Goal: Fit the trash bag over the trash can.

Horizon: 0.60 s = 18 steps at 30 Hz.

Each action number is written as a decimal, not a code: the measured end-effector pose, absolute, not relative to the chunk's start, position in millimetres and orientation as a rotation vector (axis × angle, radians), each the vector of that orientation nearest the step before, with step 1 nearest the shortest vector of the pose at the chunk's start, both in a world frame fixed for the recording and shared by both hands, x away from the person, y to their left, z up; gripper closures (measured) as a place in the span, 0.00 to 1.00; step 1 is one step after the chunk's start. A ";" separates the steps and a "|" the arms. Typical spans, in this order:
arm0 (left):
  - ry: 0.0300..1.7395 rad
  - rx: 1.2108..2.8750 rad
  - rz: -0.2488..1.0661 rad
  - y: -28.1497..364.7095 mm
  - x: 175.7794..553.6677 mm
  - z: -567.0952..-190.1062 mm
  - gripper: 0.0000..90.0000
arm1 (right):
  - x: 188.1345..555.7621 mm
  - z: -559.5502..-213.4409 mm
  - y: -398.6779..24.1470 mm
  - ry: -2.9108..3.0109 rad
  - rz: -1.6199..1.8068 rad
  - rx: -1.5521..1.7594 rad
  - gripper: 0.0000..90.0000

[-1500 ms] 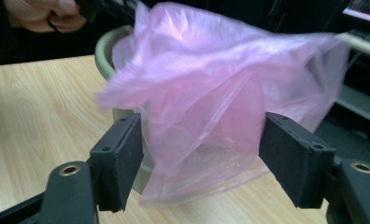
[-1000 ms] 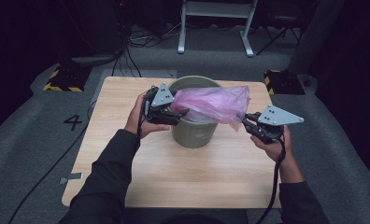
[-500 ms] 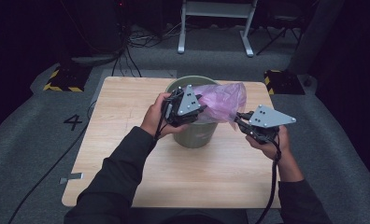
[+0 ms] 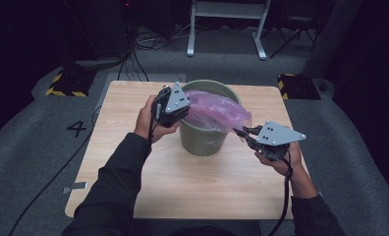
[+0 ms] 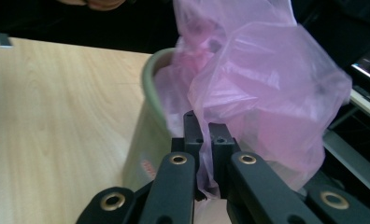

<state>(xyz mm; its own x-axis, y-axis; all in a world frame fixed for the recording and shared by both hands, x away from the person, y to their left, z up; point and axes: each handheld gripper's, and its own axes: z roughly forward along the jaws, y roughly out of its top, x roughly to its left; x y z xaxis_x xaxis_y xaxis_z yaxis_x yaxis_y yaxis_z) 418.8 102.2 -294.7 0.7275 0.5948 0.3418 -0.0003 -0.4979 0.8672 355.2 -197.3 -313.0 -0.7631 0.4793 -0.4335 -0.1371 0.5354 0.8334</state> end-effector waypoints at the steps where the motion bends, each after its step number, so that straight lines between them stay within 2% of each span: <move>1: 0.463 1.972 0.781 105.5 418.7 -295.2 0.97 | 353.7 -314.9 -195.9 2.136 1.234 0.262 1.00; 8: 0.485 1.965 0.777 134.0 404.7 -304.3 0.95 | 341.1 -329.3 -186.8 2.179 1.202 0.200 1.00; 10: 0.452 1.963 0.786 134.1 391.6 -305.9 0.79 | 337.3 -333.4 -183.8 2.195 1.194 0.180 1.00; 12: 0.449 1.959 0.743 132.3 377.3 -304.8 0.54 | 335.5 -336.2 -181.3 2.203 1.185 0.168 1.00; 14: 0.437 1.932 0.701 130.3 361.1 -305.6 0.39 | 335.2 -339.3 -178.8 2.212 1.187 0.169 1.00; 18: 0.384 1.928 0.658 121.8 339.3 -314.5 0.27 | 332.9 -348.2 -174.3 2.226 1.161 0.160 1.00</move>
